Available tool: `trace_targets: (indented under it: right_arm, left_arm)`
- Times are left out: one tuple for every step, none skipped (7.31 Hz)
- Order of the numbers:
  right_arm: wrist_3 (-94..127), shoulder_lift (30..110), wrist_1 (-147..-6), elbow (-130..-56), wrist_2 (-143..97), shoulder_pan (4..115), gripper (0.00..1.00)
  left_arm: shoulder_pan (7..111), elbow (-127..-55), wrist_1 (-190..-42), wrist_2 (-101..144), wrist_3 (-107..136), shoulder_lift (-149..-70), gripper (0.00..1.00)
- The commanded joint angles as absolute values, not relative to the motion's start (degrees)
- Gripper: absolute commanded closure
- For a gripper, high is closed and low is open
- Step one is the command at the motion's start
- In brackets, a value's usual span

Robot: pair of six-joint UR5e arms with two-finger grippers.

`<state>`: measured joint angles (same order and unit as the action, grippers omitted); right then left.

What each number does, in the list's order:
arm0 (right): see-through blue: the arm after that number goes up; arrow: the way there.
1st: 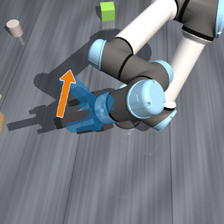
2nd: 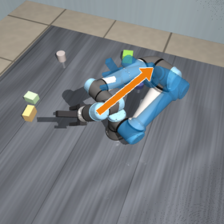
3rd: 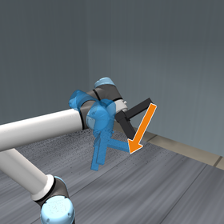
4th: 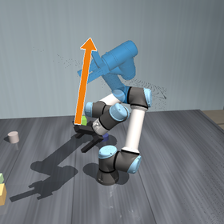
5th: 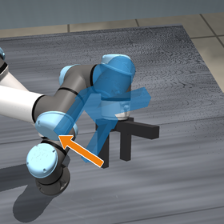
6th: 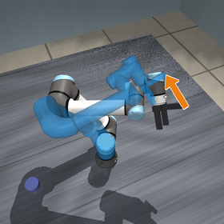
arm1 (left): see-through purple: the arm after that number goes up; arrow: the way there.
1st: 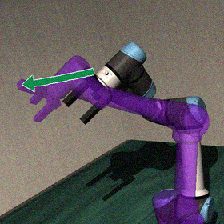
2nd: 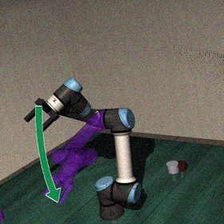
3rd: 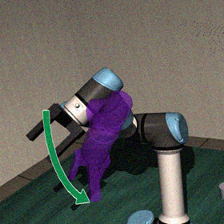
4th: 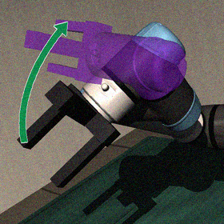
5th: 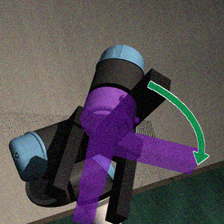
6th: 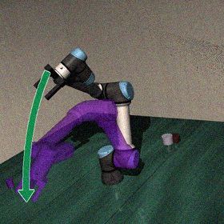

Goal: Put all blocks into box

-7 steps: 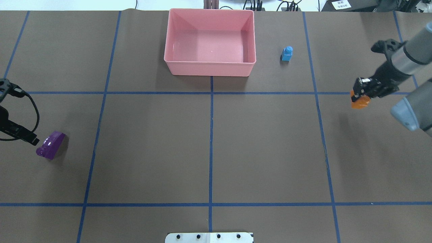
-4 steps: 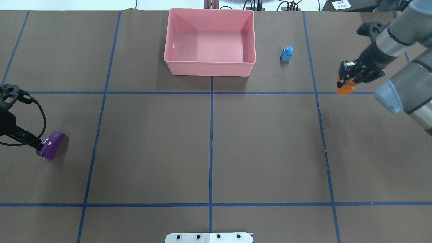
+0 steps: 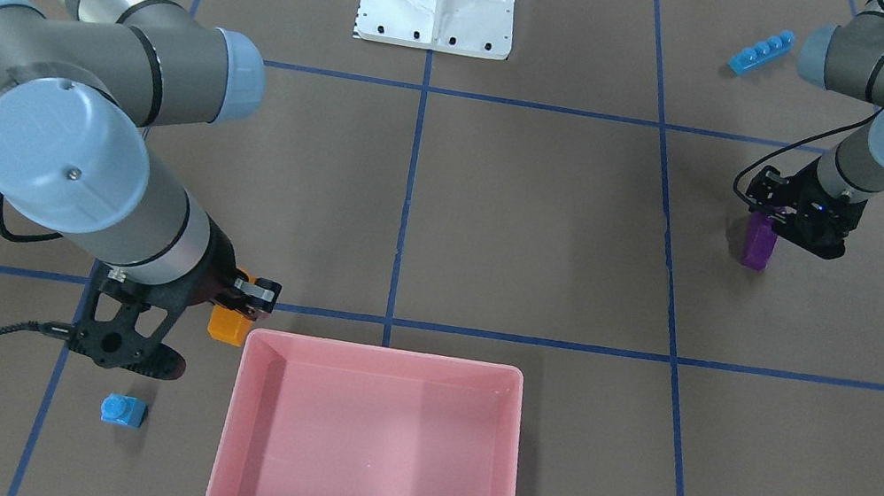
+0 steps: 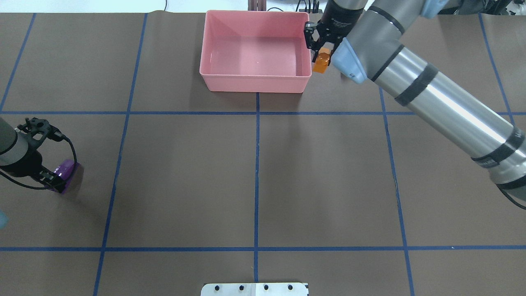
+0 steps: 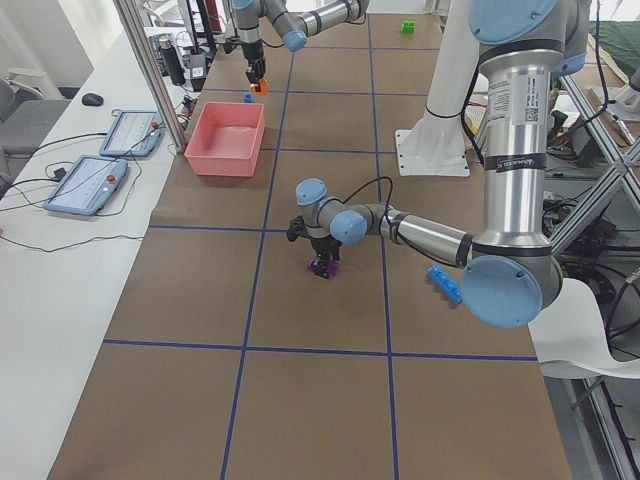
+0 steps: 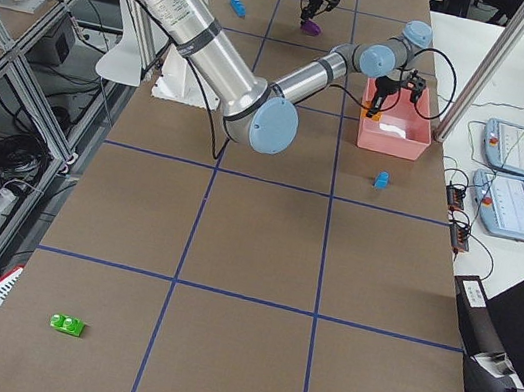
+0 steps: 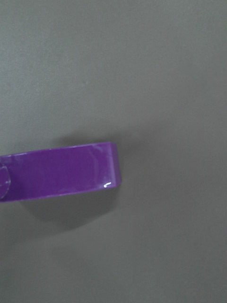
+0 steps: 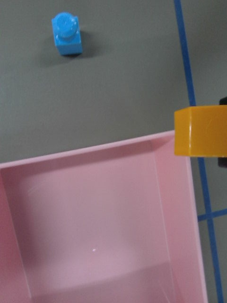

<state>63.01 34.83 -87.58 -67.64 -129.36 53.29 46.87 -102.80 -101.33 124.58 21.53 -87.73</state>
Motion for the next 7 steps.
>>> trace_targets:
  right_arm:
    - [69.77,29.37,-79.91,-58.38,-123.94,50.64,1.0]
    - [71.18,28.31,-77.2,-56.1,-121.58,49.23,1.0]
    - [75.11,27.78,-74.38,-54.25,-117.81,47.91,1.0]
    - [75.84,27.34,-72.53,-52.84,-117.25,47.64,1.0]
    - [75.76,27.16,-72.16,-52.91,-116.38,47.46,0.01]
    - [75.94,27.16,-71.46,-53.52,-115.41,47.37,0.0]
    - [75.42,27.59,-71.46,-55.79,-115.49,47.72,0.0]
  left_arm:
    - [46.67,-102.48,-101.25,124.54,21.71,-88.68,0.88]
    - [46.67,-102.92,-100.99,125.24,21.8,-89.29,1.0]
    - [46.76,-104.05,-100.73,127.07,21.88,-89.91,1.0]
    - [47.28,-105.45,-100.64,129.87,22.75,-91.13,1.0]
    - [48.07,-105.82,-99.76,130.95,27.11,-95.49,1.0]
    - [48.6,-105.47,-93.84,131.04,33.94,-105.37,1.0]
    - [48.69,-102.95,-85.69,130.96,38.54,-117.04,1.0]
